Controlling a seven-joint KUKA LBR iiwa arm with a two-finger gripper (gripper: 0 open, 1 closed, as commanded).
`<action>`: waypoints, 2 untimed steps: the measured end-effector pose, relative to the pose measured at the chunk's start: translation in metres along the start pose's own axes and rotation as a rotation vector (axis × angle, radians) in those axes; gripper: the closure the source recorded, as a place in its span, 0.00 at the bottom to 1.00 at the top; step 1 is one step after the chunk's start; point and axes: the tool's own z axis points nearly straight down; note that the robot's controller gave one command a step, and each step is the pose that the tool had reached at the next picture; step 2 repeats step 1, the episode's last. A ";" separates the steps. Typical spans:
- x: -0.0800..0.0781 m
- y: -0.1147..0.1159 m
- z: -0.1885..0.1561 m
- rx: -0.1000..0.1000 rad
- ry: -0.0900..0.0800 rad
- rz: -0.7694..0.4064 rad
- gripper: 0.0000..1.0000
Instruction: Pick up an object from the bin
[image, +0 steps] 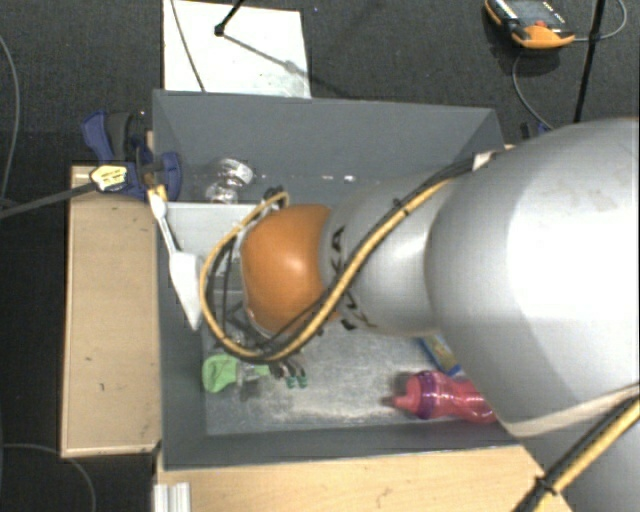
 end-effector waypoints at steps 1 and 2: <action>0.002 0.000 -0.018 0.002 0.008 0.001 1.00; 0.002 0.000 -0.018 0.002 0.008 0.001 1.00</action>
Offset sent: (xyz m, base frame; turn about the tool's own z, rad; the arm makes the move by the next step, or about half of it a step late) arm -0.0001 0.0001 0.0776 0.0000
